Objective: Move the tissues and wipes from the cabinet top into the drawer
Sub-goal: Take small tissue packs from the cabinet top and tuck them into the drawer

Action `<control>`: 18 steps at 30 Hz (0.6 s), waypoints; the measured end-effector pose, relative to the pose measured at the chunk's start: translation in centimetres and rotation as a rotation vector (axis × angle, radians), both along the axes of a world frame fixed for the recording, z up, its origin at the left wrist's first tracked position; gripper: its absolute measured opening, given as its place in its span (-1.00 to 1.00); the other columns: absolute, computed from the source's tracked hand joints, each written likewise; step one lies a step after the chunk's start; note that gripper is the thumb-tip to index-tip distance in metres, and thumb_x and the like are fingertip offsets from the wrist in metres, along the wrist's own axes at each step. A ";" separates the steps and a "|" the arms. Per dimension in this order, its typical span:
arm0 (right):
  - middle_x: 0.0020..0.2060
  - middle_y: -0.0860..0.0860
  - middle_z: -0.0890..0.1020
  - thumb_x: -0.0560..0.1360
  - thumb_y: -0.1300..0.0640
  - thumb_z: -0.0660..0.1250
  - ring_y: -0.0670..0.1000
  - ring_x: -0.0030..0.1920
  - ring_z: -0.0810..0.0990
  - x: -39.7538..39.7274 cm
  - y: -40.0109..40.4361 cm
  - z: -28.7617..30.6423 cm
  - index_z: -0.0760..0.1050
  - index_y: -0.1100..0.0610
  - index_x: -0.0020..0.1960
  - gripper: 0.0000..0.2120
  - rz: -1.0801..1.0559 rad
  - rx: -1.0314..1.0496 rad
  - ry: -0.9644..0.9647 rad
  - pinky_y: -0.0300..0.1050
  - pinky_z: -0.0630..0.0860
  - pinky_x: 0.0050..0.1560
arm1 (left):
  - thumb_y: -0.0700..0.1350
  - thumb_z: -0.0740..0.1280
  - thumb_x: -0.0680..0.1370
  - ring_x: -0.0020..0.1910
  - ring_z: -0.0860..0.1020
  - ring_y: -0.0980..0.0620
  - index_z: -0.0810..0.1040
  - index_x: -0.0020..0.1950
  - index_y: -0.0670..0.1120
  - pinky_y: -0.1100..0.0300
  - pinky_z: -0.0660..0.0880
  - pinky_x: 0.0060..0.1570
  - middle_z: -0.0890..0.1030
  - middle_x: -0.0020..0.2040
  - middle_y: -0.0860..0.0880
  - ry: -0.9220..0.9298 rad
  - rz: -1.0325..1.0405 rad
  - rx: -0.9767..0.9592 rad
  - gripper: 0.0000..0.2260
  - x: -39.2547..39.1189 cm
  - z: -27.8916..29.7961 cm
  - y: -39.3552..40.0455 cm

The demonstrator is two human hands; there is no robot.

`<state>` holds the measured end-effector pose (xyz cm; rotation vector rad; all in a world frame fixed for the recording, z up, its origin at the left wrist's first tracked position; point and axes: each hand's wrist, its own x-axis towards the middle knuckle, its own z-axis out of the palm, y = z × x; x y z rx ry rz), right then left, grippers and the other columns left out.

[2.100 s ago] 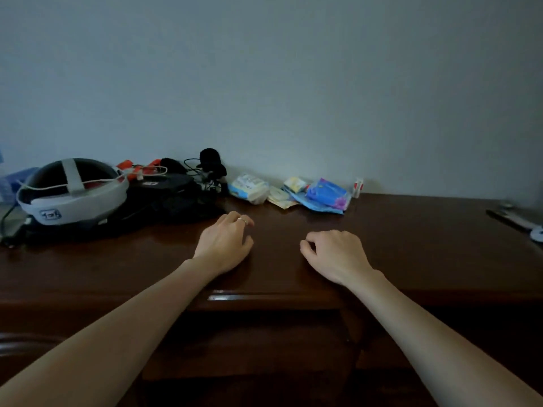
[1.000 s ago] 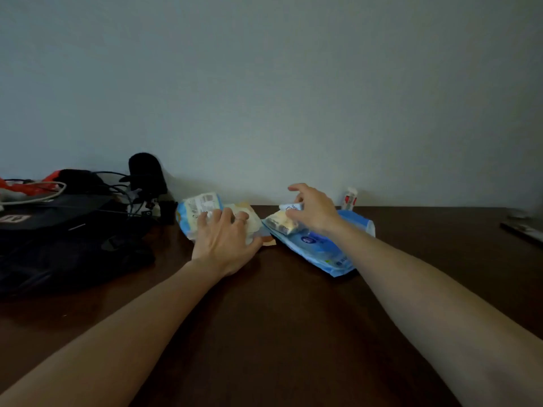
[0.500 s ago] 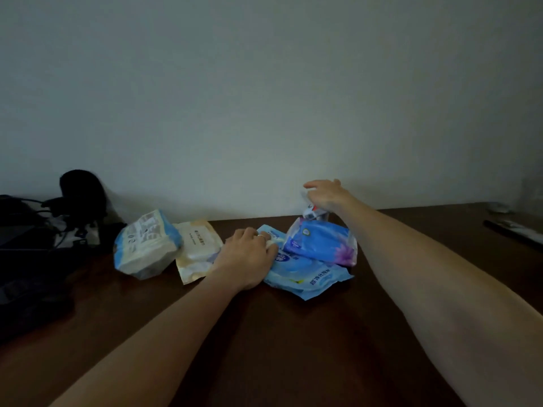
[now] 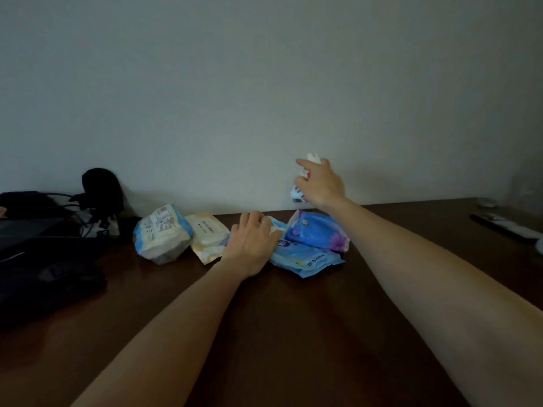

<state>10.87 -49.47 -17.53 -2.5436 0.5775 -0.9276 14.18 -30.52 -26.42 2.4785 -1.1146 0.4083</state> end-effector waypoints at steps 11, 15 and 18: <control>0.28 0.03 0.48 0.59 0.04 0.30 0.01 0.12 0.62 -16.5 16.4 1.8 0.50 -0.24 0.40 -0.59 0.325 0.309 -0.157 -0.22 0.67 -0.12 | 0.47 0.07 0.49 0.00 0.56 -0.13 0.46 0.09 0.00 0.06 0.33 -0.13 0.63 0.08 -0.10 0.160 0.246 -0.363 -0.43 -14.1 6.4 16.0; 0.31 0.04 0.52 0.61 0.15 0.33 0.01 0.24 0.59 -24.3 24.0 -1.1 0.54 -0.17 0.37 -0.61 0.468 0.482 -0.274 0.02 0.67 0.12 | 0.49 0.32 0.34 -0.11 0.57 0.02 0.52 0.25 0.03 0.12 0.45 -0.11 0.64 0.01 -0.01 0.635 0.047 -0.647 -0.32 -22.5 6.0 21.8; 0.34 -0.04 0.51 0.62 0.09 0.37 -0.06 0.28 0.58 -30.6 29.3 -5.4 0.51 -0.19 0.38 -0.62 0.506 0.625 -0.340 0.06 0.58 0.27 | 0.25 0.51 0.39 -0.39 0.56 0.16 0.61 0.01 0.02 0.14 0.55 -0.36 0.62 -0.32 0.09 0.813 -0.078 -0.712 -0.62 -28.8 3.1 26.5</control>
